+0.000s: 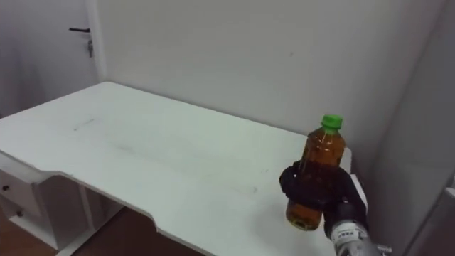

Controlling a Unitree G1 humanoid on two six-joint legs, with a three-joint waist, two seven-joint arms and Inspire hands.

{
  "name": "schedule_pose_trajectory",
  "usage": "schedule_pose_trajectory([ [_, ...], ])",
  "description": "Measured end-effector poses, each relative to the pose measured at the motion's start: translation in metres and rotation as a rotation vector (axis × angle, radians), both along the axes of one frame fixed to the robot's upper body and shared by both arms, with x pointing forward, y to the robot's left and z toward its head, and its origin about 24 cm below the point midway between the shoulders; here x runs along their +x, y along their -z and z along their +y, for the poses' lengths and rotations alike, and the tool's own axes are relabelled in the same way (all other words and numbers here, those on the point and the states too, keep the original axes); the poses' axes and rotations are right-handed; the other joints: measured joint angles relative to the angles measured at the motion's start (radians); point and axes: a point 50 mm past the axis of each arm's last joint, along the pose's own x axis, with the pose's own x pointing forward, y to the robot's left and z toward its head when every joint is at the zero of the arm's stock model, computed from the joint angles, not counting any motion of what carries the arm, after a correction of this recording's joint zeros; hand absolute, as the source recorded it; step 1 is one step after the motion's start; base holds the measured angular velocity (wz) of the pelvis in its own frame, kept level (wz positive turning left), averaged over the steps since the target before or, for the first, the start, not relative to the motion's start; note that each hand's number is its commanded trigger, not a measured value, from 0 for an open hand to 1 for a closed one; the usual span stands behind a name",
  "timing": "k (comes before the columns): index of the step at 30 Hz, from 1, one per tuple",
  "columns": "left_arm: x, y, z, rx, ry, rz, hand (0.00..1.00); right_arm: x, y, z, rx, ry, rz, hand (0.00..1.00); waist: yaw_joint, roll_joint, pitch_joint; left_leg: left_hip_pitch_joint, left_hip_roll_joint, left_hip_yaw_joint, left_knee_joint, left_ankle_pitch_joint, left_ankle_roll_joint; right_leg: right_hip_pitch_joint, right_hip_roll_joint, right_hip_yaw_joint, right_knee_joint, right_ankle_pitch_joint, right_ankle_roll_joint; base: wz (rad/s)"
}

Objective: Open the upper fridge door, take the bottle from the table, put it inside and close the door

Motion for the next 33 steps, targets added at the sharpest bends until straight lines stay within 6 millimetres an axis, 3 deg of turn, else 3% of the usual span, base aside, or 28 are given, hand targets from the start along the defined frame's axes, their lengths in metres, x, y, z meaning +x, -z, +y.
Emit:
schedule_pose_trajectory([
  [3, 0.008, -0.001, 0.002, 0.01, 0.007, -0.02, 0.0, -0.001, -0.013, -0.015, -0.034, 0.02, -0.037, 1.0, -0.011, -0.003, -0.001, 0.027, 0.012, 0.024, -0.011, -0.002, 0.0, 0.023, 0.022, 0.023, -0.031, 0.022, -0.004, -0.24],
  [8, 0.011, -0.001, 0.003, 0.014, 0.006, -0.031, 0.0, -0.003, -0.028, -0.015, -0.028, 0.006, -0.095, 1.0, -0.048, -0.005, -0.0022, 0.036, 0.014, 0.042, -0.018, -0.002, 0.001, 0.021, 0.028, 0.05, -0.035, 0.03, -0.001, -0.14],
  [13, 0.011, -0.002, 0.006, 0.024, 0.001, -0.033, 0.0, -0.005, -0.051, -0.024, -0.017, 0.039, -0.19, 1.0, -0.057, -0.006, -0.003, 0.034, 0.014, 0.047, -0.022, 0.0, 0.005, 0.012, 0.03, 0.058, -0.037, 0.035, -0.004, -0.02],
  [15, 0.008, -0.002, 0.006, 0.025, -0.006, -0.024, 0.0, -0.007, -0.059, -0.03, -0.01, 0.06, -0.222, 1.0, -0.052, -0.009, -0.0056, 0.042, 0.014, 0.065, -0.037, 0.002, 0.006, 0.01, 0.034, 0.081, -0.04, 0.036, -0.002, -0.18],
  [21, -0.006, -0.003, 0.009, 0.033, -0.041, 0.004, 0.0, -0.012, -0.076, -0.038, -0.015, 0.078, -0.29, 1.0, -0.098, -0.015, -0.0085, 0.051, 0.016, 0.071, -0.055, 0.002, 0.007, 0.033, 0.042, 0.081, -0.082, 0.044, 0.006, -0.04],
  [26, -0.007, -0.003, 0.012, 0.044, -0.064, -0.001, 0.0, -0.021, -0.098, -0.044, -0.035, 0.096, -0.38, 1.0, -0.11, -0.02, -0.0075, 0.079, 0.017, 0.082, -0.081, 0.002, 0.006, 0.041, 0.043, 0.08, -0.087, 0.044, 0.007, -0.07],
  [33, -0.013, -0.003, 0.012, 0.049, -0.072, 0.02, 0.0, -0.027, -0.113, -0.041, -0.083, 0.092, -0.436, 1.0, -0.133, -0.03, -0.0065, 0.094, 0.018, 0.102, -0.094, 0.002, 0.006, 0.05, 0.045, 0.08, -0.104, 0.048, 0.009, -0.1],
])
